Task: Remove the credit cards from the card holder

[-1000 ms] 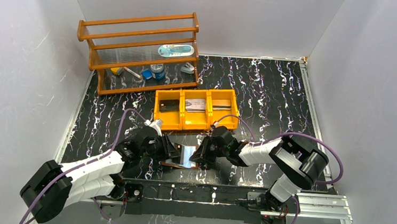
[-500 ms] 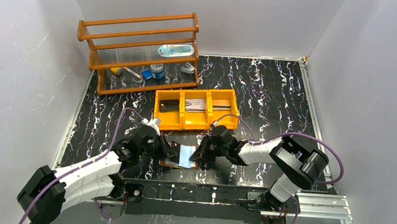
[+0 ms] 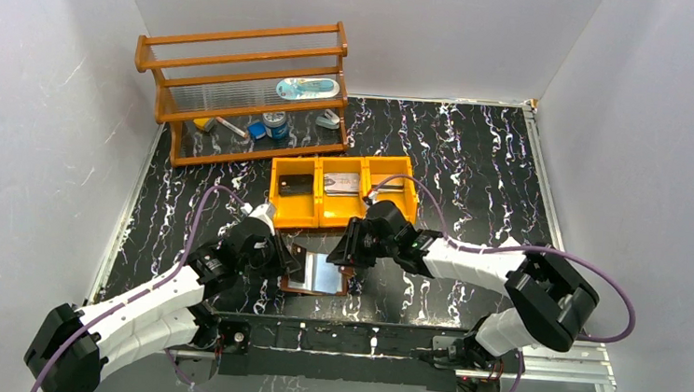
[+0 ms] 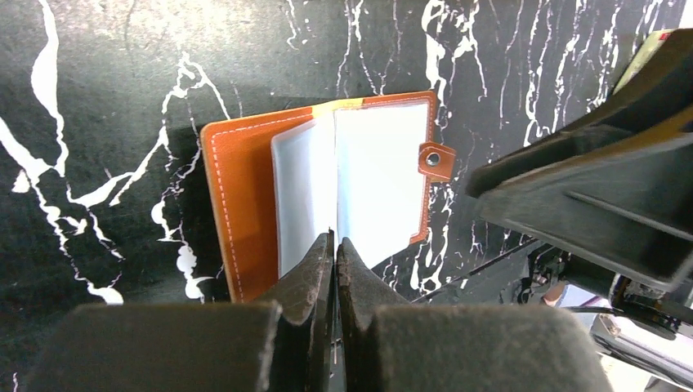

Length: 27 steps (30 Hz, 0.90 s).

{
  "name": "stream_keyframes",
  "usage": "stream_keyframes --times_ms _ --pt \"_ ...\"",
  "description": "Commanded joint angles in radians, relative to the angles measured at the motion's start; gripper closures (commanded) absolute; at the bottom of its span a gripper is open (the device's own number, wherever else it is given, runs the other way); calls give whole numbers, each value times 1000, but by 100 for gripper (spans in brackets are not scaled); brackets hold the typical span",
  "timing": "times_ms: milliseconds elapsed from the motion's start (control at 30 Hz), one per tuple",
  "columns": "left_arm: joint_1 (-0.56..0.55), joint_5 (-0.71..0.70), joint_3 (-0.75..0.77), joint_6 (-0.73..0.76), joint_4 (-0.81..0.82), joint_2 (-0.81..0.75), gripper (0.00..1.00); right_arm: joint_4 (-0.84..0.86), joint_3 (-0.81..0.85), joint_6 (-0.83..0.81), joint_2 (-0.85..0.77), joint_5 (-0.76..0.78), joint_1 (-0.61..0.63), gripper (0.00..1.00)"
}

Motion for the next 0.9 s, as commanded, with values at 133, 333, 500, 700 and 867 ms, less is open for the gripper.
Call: stream_keyframes --times_ms 133,333,500,700,867 --pt "5 -99 48 -10 -116 -41 100 57 111 -39 73 -87 31 70" --pt "5 -125 46 -18 -163 -76 100 101 150 -48 203 -147 51 71" --pt "5 -87 26 -10 -118 -67 100 -45 135 -57 254 -33 52 71" --pt "5 -62 34 14 -101 -25 100 -136 101 -56 189 97 54 69" --pt "5 -36 51 32 -84 -32 100 -131 152 -119 125 57 54 65"
